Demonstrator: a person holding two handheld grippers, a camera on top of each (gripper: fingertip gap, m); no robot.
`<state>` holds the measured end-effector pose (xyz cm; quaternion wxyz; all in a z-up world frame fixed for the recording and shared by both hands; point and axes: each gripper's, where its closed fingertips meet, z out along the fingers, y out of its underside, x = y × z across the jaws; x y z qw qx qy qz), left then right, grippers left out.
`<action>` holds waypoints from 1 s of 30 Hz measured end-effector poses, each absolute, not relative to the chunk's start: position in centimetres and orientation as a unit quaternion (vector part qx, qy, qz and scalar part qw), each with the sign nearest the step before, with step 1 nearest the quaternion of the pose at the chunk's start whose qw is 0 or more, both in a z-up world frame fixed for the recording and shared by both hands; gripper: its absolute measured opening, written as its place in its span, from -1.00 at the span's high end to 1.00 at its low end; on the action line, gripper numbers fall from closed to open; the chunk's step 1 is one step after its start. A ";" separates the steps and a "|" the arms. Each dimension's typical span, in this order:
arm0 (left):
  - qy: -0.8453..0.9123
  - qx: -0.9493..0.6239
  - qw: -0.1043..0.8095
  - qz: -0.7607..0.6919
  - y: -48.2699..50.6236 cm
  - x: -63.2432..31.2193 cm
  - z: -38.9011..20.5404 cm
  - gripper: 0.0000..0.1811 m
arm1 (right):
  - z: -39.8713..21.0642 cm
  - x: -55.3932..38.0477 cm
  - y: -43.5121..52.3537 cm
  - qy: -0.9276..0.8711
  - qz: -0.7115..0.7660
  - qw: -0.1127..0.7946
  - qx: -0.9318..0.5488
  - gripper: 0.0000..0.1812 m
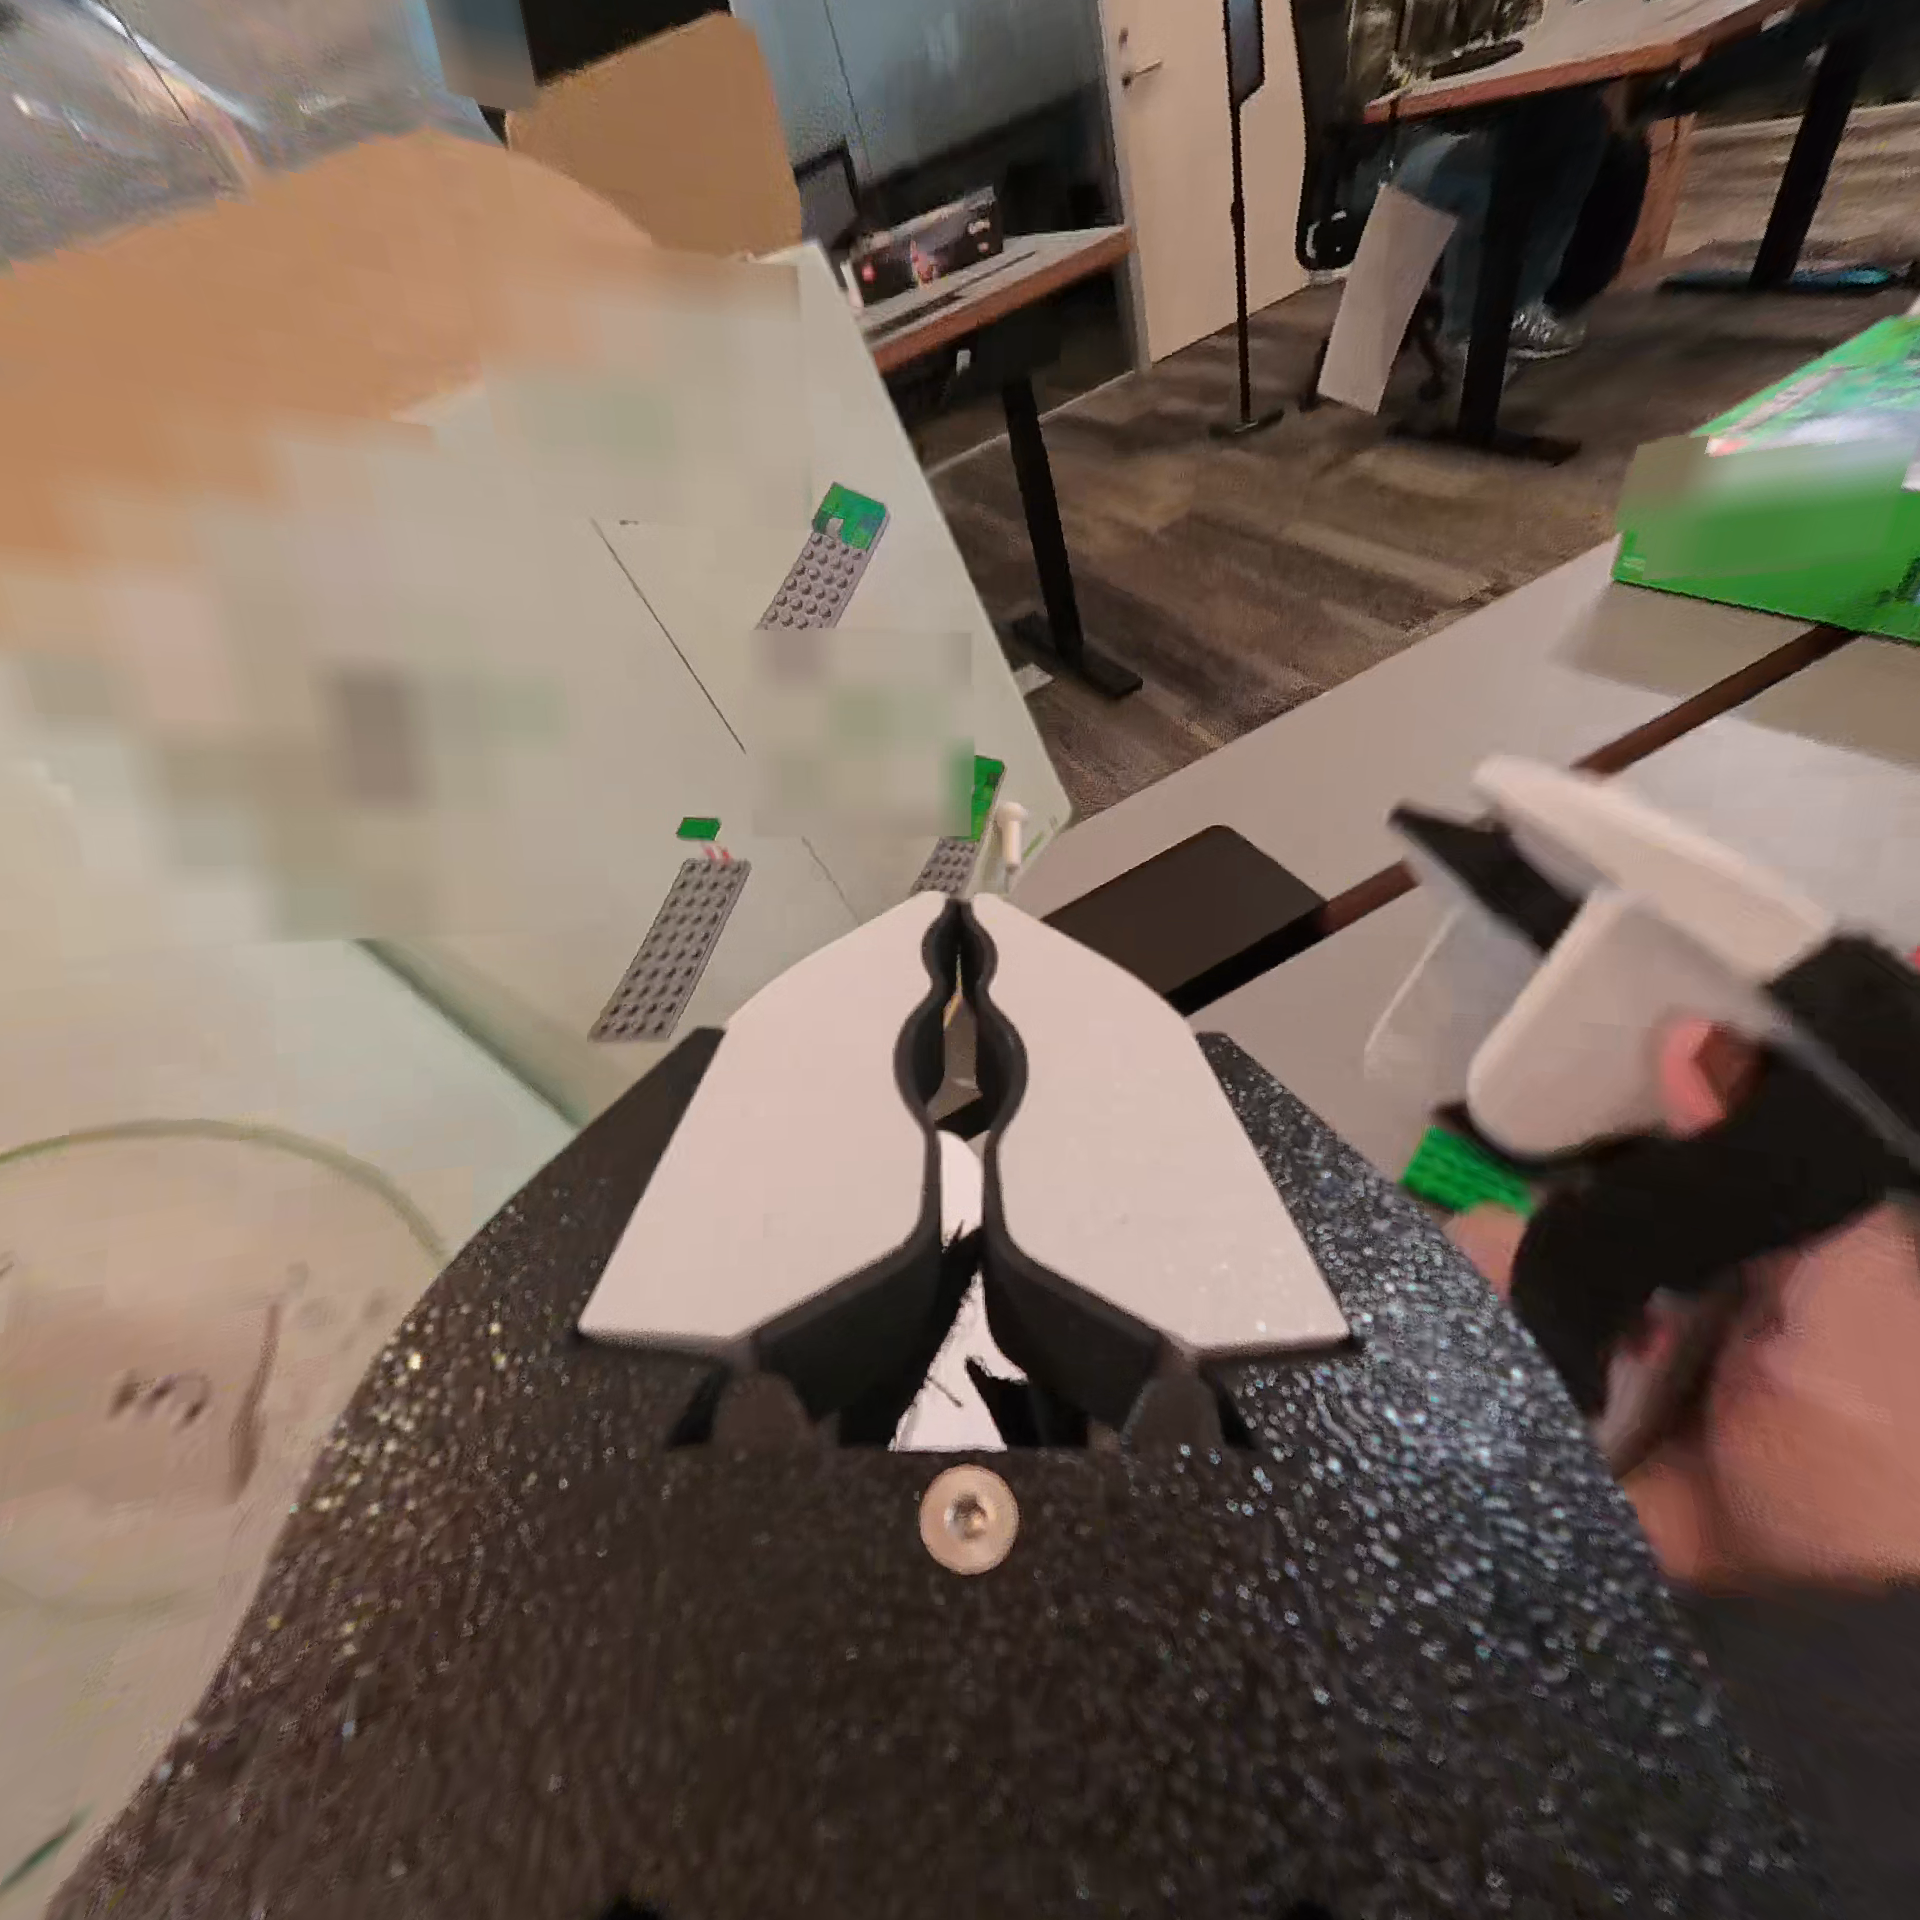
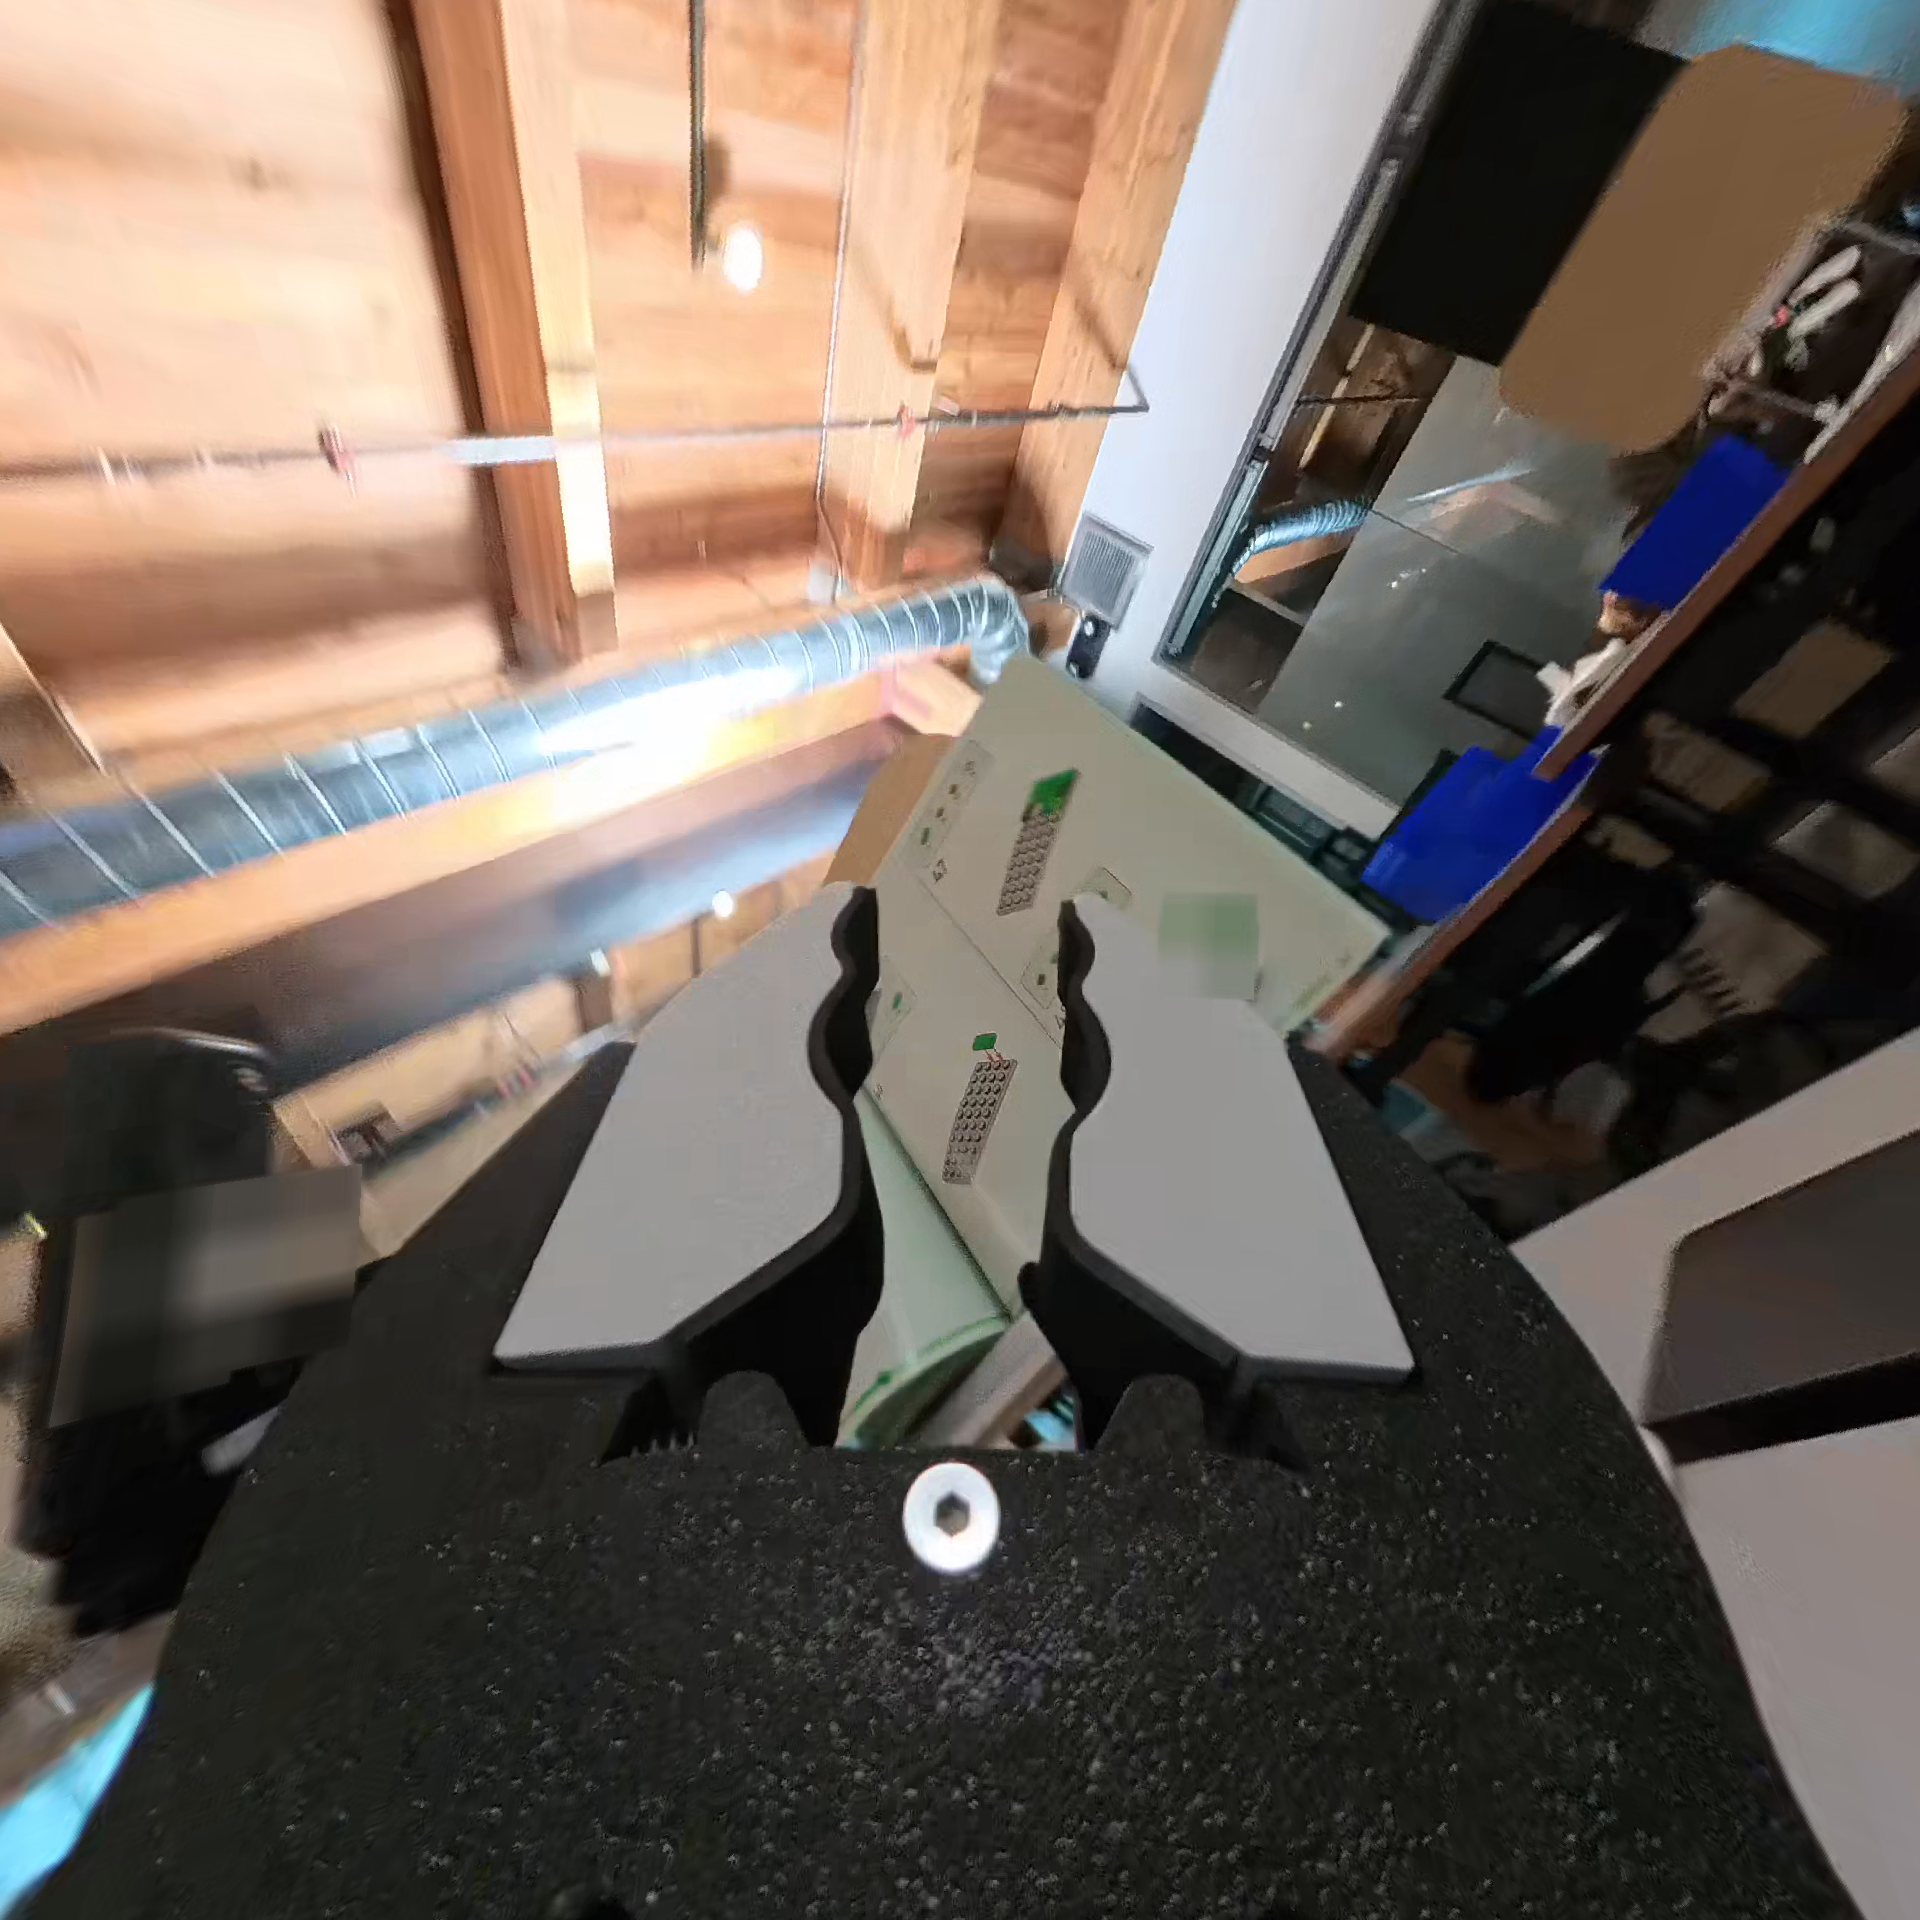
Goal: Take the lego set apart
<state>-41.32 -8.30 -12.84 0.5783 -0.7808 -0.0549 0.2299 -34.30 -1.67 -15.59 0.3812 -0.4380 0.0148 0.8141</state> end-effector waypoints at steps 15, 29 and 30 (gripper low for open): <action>-0.092 -0.791 0.552 0.248 -27.6 -29.3 -24.6 0.33 | -23.3 -15.8 0.1 -0.346 0.551 0.529 -0.544 0.61; -0.121 -0.909 0.350 0.193 -32.0 -24.8 -35.2 0.09 | -26.8 -13.0 1.1 -0.399 0.422 0.616 -0.532 0.57; -0.114 -0.904 0.352 0.215 -31.8 -25.1 -35.0 0.09 | -26.8 -13.0 0.9 -0.403 0.422 0.617 -0.528 0.58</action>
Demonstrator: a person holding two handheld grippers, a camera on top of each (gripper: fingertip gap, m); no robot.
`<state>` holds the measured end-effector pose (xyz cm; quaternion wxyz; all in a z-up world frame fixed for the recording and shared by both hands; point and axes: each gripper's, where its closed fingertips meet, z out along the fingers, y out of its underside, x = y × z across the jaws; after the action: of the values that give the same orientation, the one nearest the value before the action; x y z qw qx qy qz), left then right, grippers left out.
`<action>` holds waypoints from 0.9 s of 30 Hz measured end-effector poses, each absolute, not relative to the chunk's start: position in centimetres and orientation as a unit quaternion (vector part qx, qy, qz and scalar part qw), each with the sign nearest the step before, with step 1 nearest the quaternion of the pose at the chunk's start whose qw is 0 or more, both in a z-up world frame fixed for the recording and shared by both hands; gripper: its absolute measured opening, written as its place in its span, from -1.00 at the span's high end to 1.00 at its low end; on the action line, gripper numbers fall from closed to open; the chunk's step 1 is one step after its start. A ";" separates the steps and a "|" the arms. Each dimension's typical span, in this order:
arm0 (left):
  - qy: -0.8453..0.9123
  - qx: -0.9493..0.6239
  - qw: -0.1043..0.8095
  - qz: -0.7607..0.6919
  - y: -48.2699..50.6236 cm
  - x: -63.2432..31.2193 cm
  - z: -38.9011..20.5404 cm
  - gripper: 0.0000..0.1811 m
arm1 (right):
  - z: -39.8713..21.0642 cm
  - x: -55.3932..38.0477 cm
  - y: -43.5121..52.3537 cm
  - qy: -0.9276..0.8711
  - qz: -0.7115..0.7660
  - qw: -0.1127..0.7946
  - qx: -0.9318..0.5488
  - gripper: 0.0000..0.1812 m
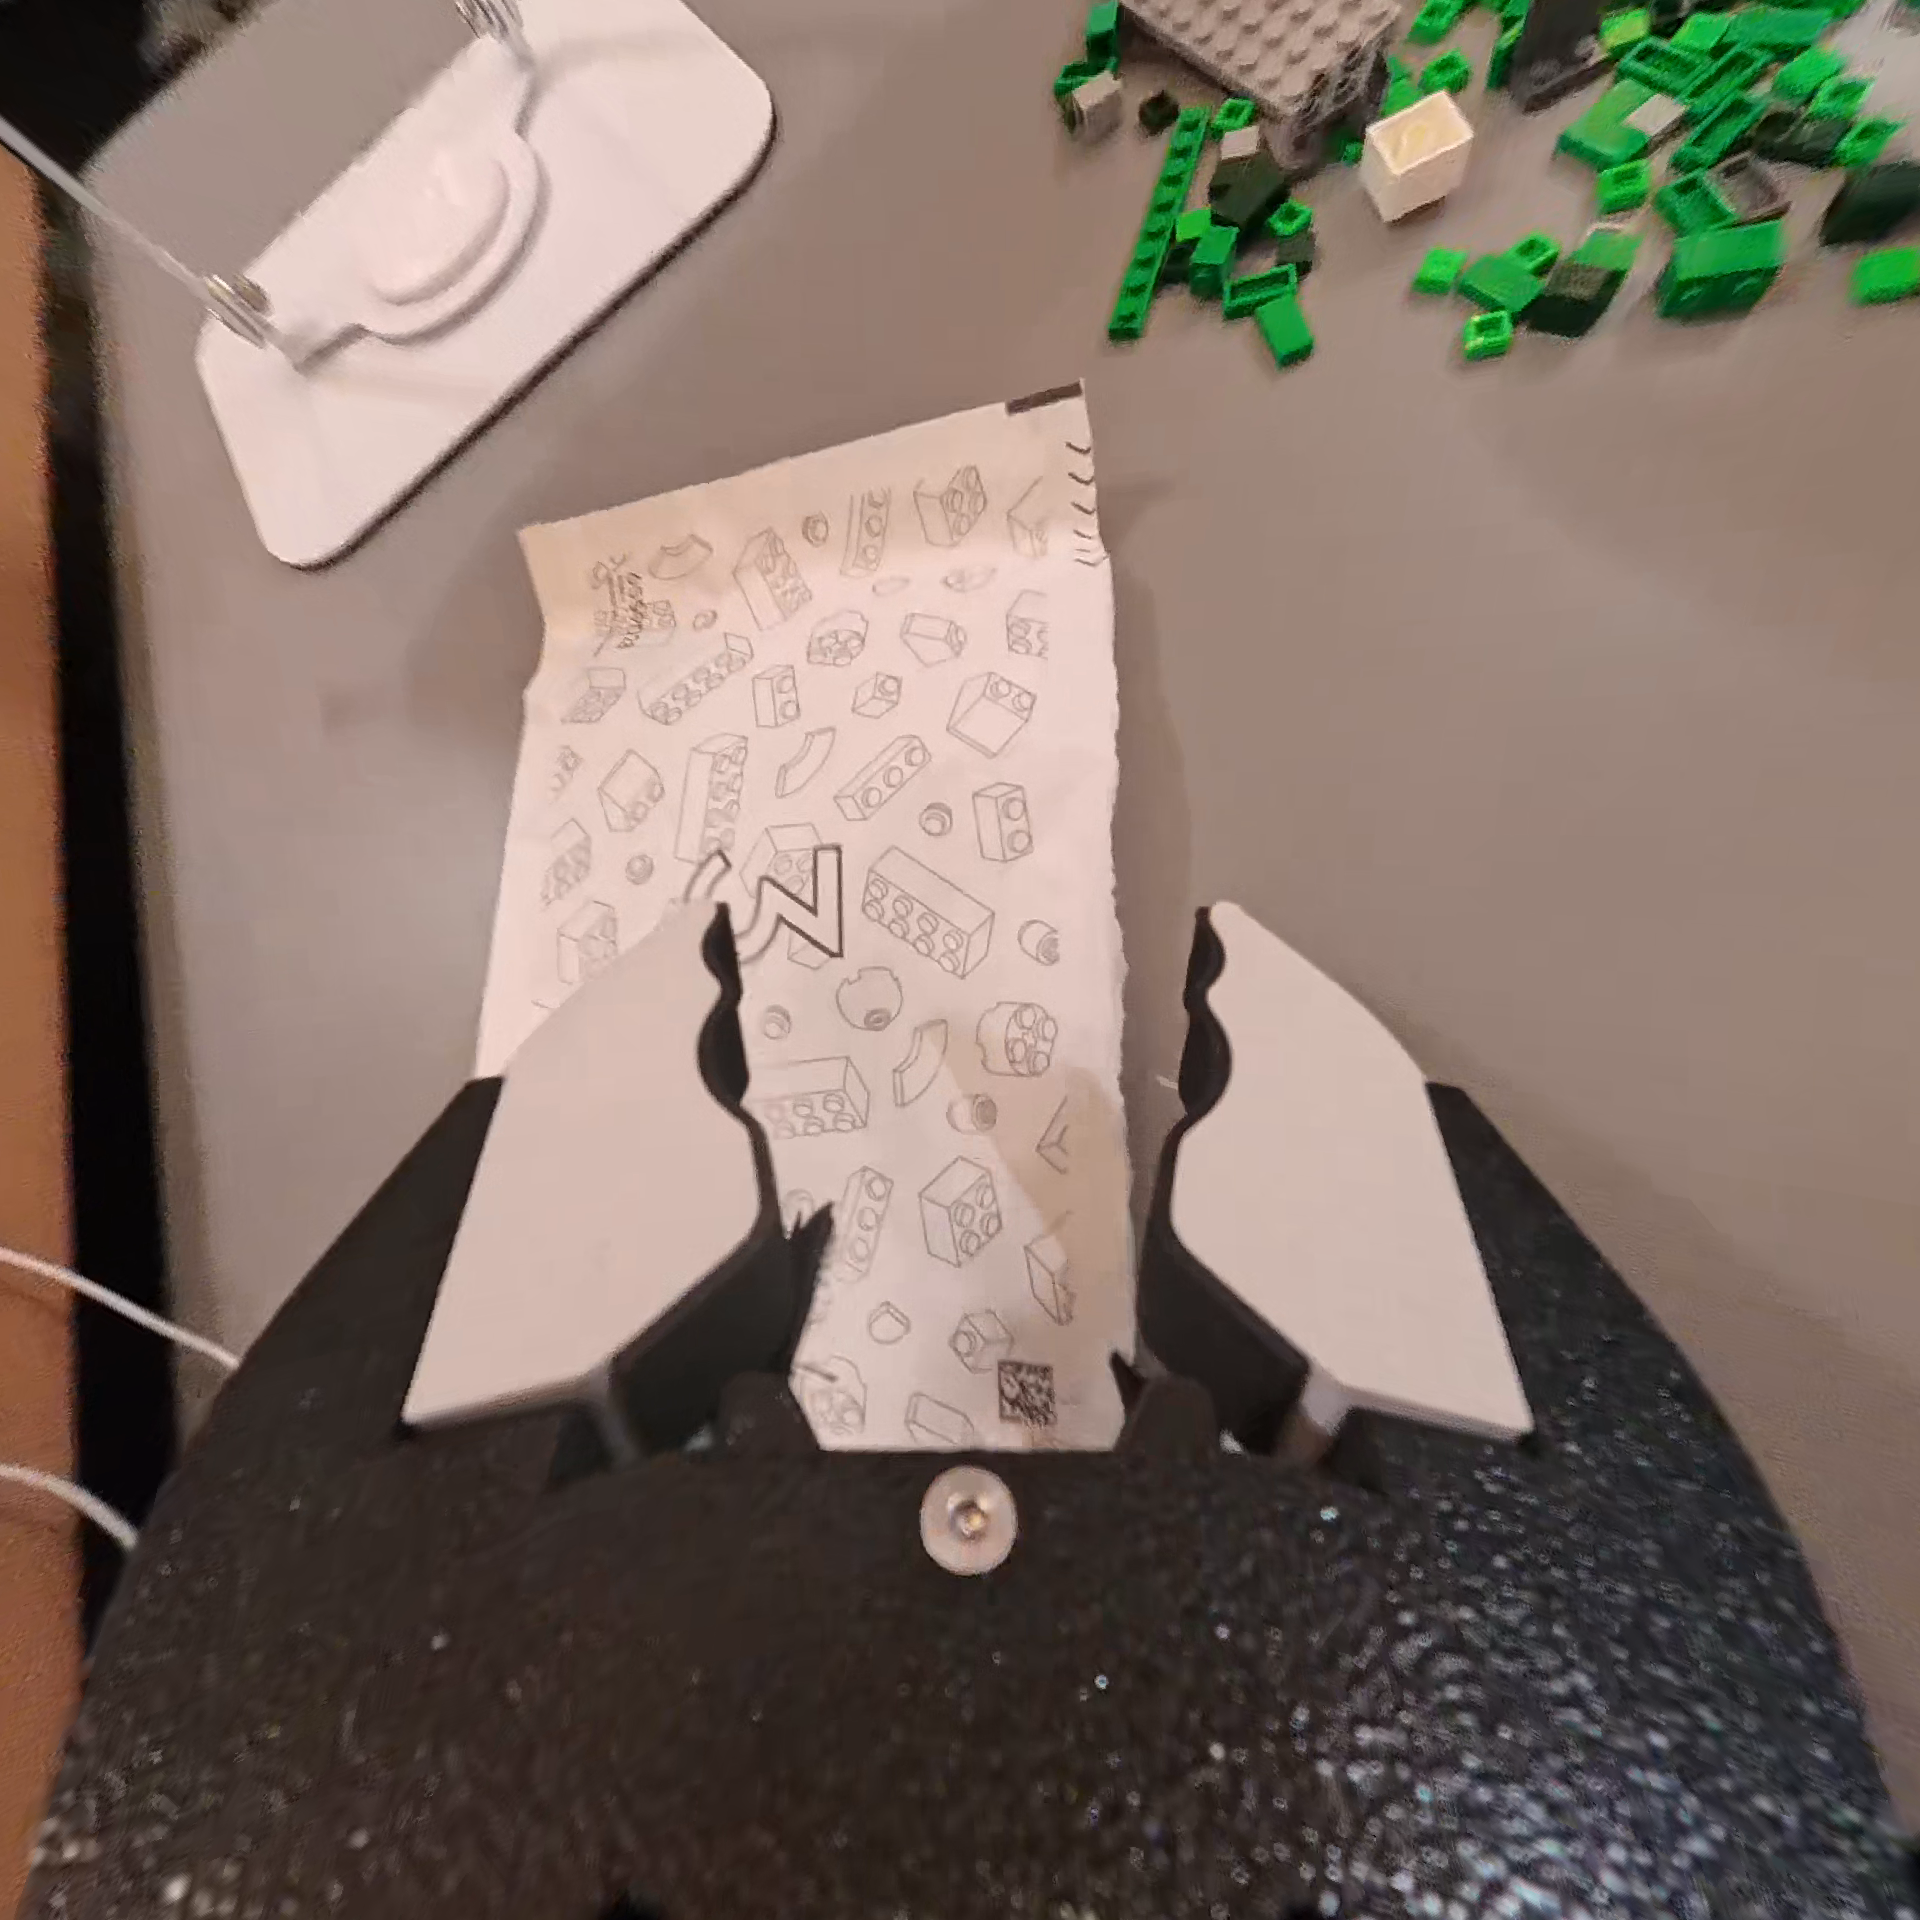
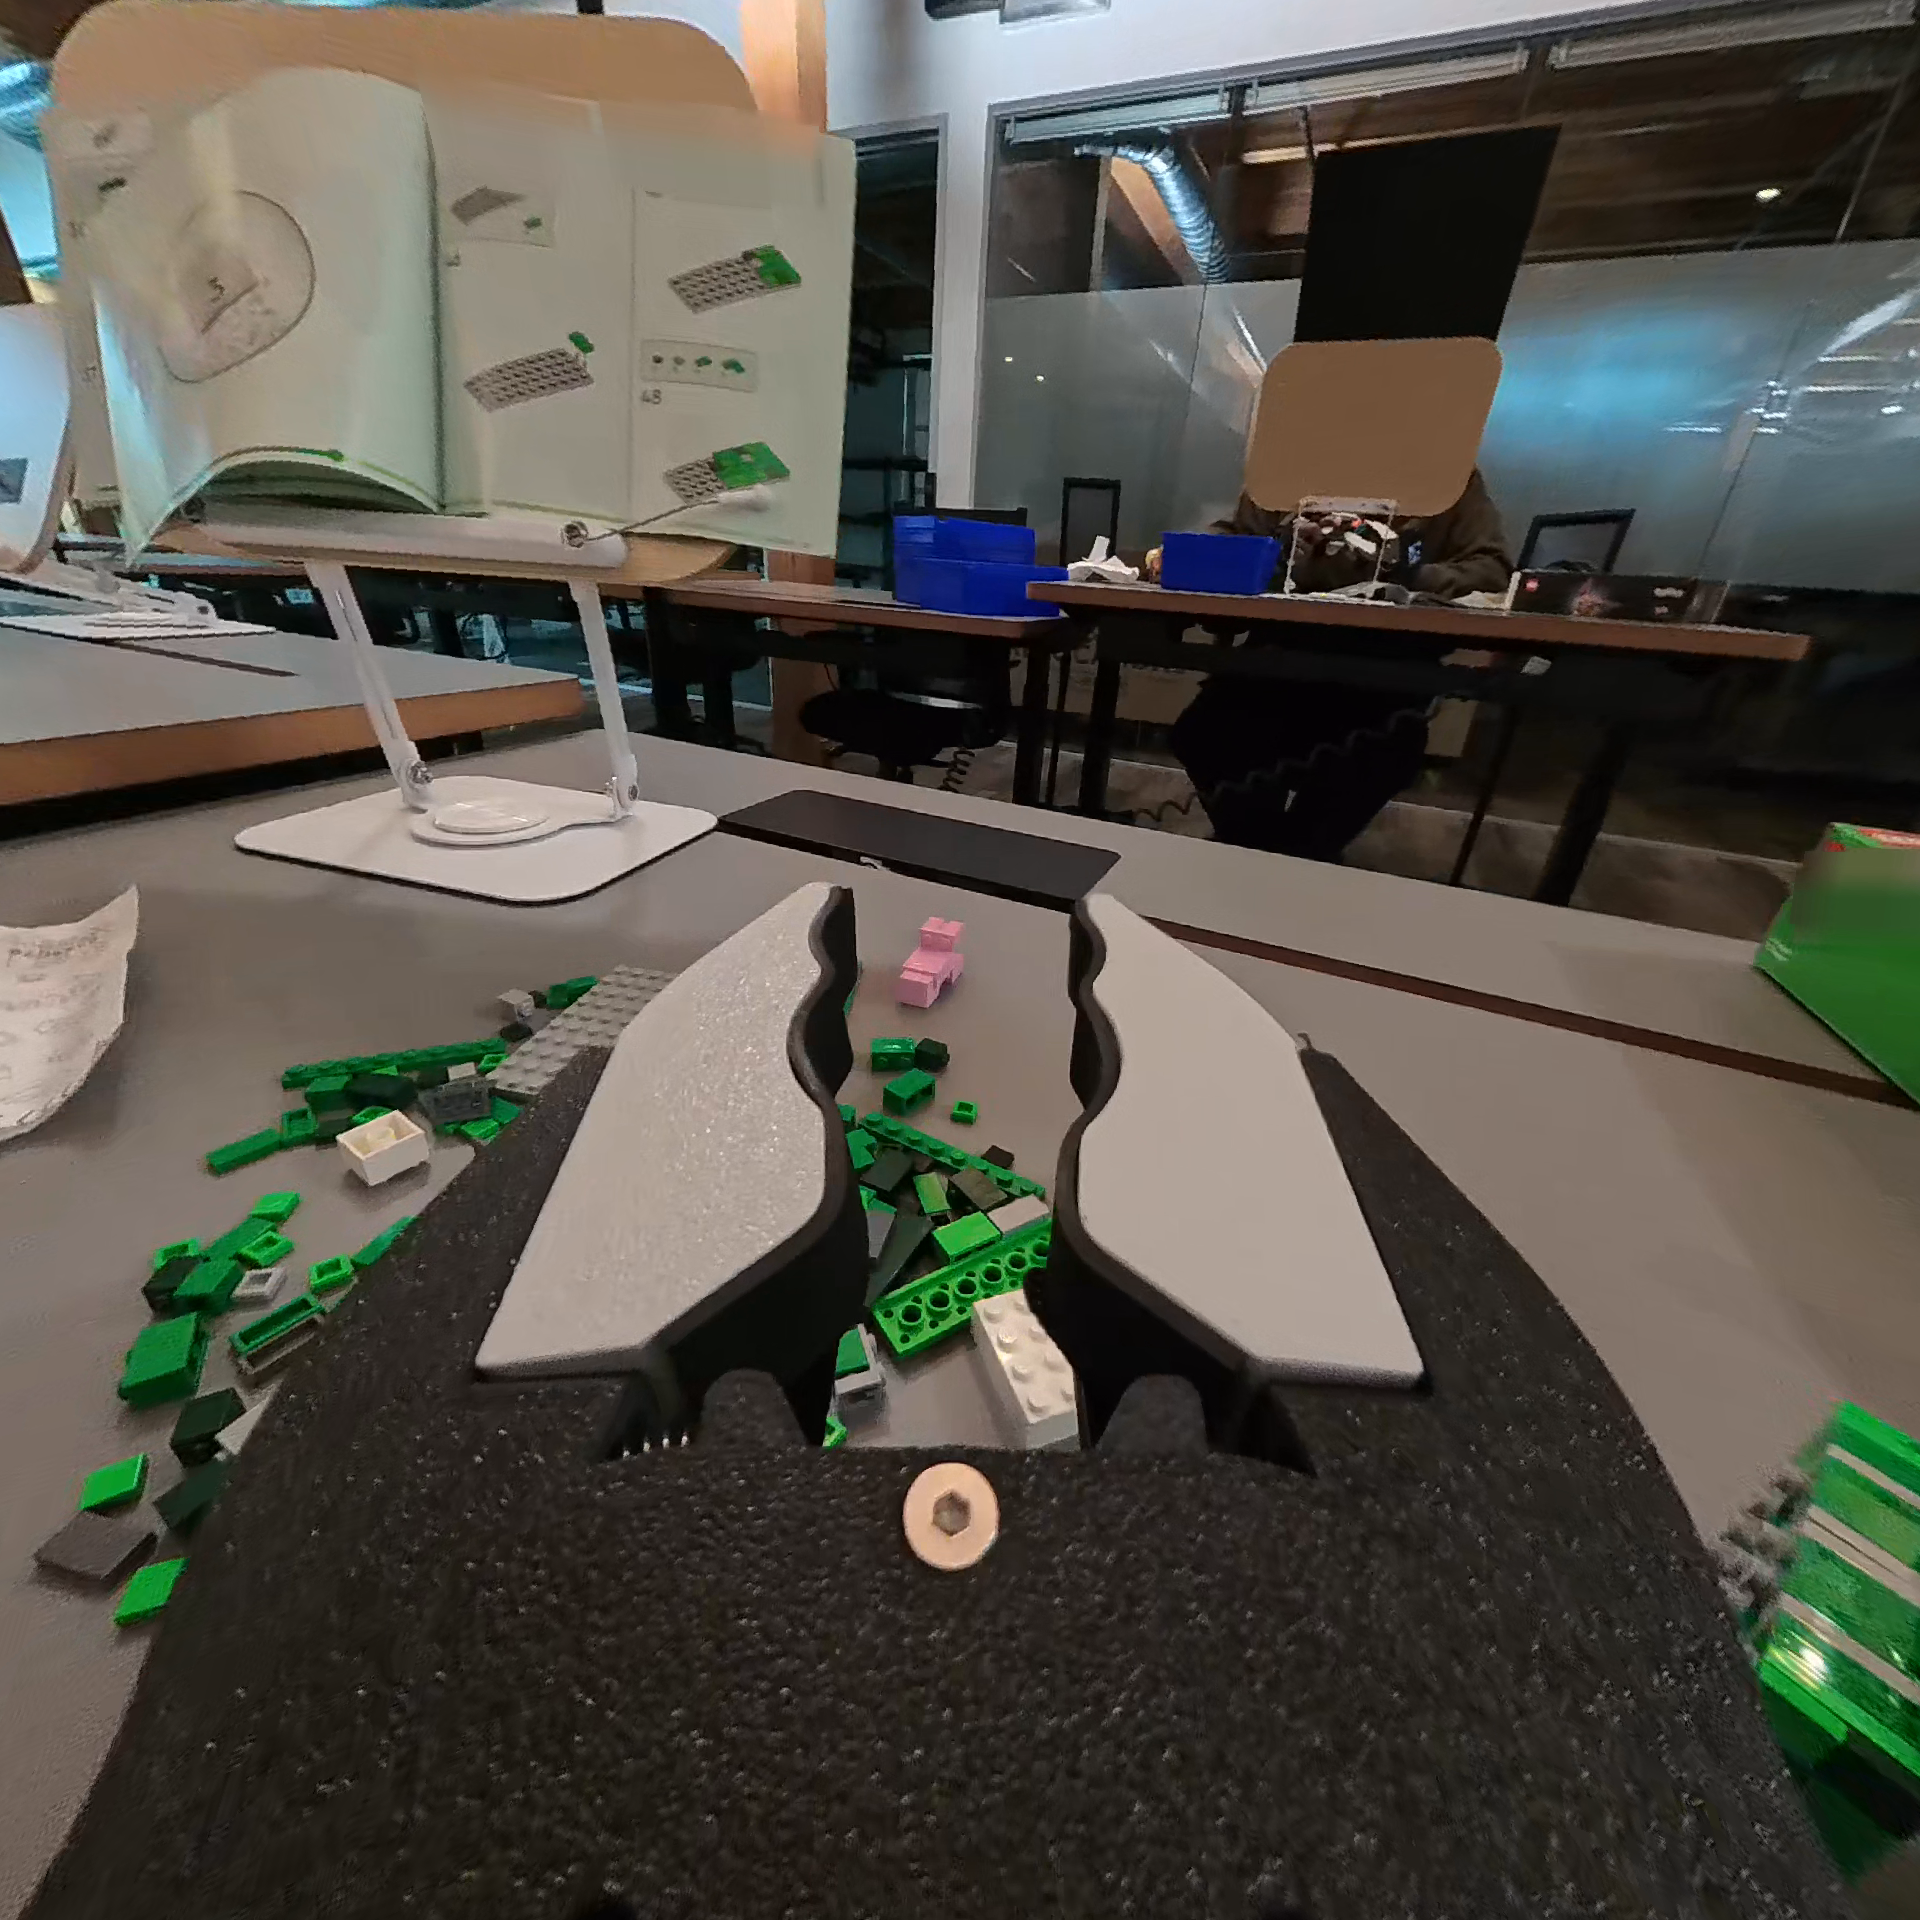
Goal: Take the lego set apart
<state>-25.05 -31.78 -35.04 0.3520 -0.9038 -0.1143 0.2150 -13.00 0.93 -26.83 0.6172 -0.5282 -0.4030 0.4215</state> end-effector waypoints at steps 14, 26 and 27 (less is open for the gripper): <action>-0.159 -0.898 0.340 0.230 -31.6 -26.5 -35.4 1.00 | -27.6 -13.6 0.6 -0.420 0.438 0.591 -0.531 0.67; -0.139 -0.875 0.413 0.211 -30.3 -25.9 -29.6 1.00 | -26.1 -14.4 -4.0 -0.493 0.465 0.584 -0.447 0.65; -0.129 -0.878 0.413 0.205 -29.9 -25.4 -29.5 1.00 | -25.6 -14.8 -6.4 -0.523 0.476 0.572 -0.415 0.65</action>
<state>-25.44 -29.89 -29.48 0.4132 -0.8779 -0.1287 0.2048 -14.77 -6.38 -25.64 0.5720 -0.4146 -0.5234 0.4763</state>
